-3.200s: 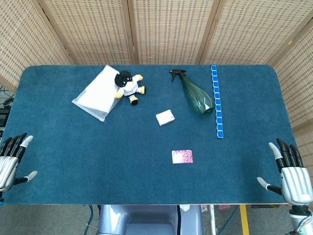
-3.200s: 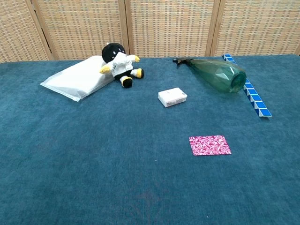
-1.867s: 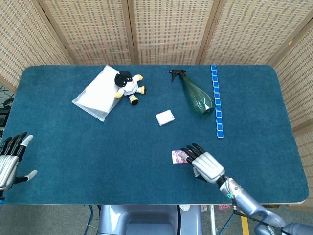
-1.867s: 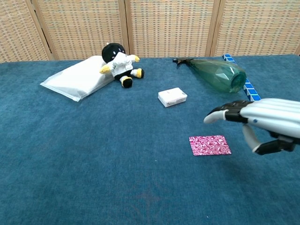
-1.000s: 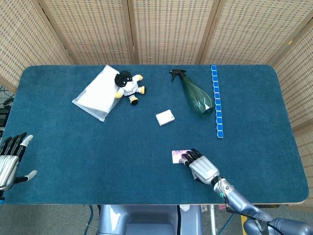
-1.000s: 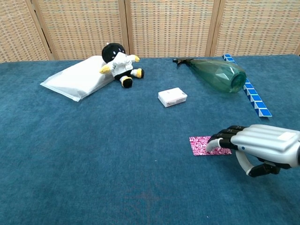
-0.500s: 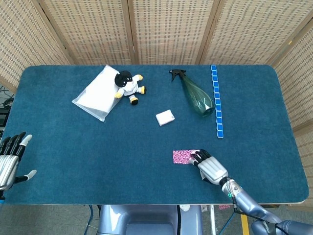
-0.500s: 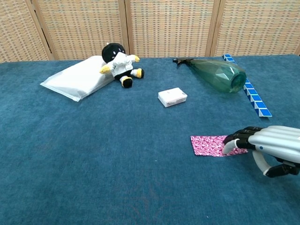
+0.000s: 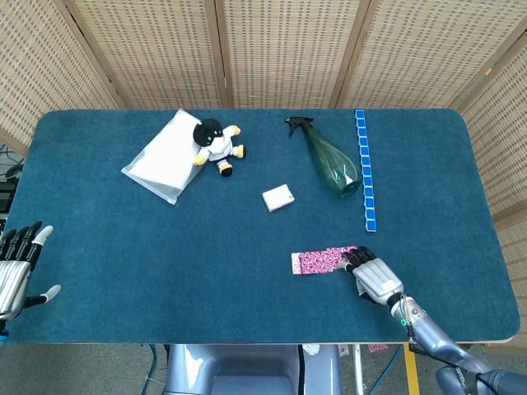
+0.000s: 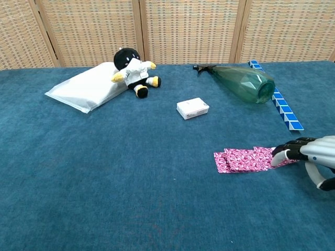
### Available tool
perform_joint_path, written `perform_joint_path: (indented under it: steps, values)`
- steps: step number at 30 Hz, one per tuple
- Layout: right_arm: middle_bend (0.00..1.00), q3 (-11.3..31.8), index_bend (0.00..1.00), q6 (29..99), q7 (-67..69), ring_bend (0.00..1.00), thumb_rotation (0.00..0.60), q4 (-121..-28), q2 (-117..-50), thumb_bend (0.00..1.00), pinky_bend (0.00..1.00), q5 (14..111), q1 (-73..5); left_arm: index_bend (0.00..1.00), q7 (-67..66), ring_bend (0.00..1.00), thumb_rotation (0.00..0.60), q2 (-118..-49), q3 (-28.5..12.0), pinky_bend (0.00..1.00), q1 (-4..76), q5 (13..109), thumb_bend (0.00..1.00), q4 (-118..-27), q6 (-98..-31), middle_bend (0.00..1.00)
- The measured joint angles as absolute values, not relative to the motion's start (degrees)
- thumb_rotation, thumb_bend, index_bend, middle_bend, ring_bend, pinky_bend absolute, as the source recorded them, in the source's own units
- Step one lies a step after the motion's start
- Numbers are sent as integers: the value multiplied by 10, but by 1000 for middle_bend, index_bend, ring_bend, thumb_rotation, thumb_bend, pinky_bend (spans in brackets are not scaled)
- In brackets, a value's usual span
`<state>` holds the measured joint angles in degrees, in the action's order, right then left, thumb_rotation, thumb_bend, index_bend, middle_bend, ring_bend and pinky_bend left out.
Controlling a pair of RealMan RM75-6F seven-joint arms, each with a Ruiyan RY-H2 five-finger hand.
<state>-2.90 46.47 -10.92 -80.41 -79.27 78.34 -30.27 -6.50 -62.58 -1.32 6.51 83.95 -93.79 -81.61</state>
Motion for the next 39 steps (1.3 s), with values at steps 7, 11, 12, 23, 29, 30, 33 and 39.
perform_joint_path:
  steps: [7,11,12,23,29,30,33,39]
  values:
    - [178,-26,209,466,-109,0,600,-802,-786,1000,0,778,-303,0,-65,0,600,-626,-13,0,65,840,16,-938,-816,0]
    - [178,-24,209,467,-112,0,600,-804,-776,1000,0,773,-303,0,-65,0,600,-625,-13,0,65,839,17,-938,-815,0]
    - [178,-23,209,467,-112,0,600,-806,-773,1000,0,771,-304,0,-65,0,600,-625,-13,0,65,839,17,-938,-815,0]
    - [178,-10,209,515,-65,0,600,-849,-745,1000,0,810,-302,0,-66,0,600,-625,-13,0,65,839,17,-939,-814,0]
    - [172,5,209,531,-65,0,600,-884,-735,1000,0,826,-311,0,-66,0,600,-625,-13,0,65,838,16,-939,-814,0]
    - [171,7,209,529,-73,0,600,-890,-736,1000,0,824,-313,0,-66,0,600,-625,-13,0,65,839,16,-939,-814,0]
    - [171,10,209,518,-101,0,600,-899,-743,1000,0,812,-321,0,-64,0,600,-625,-13,0,65,839,16,-938,-814,0]
    - [168,8,208,497,-165,0,600,-909,-769,1000,0,785,-333,0,-61,0,600,-624,-13,0,66,840,16,-937,-813,0]
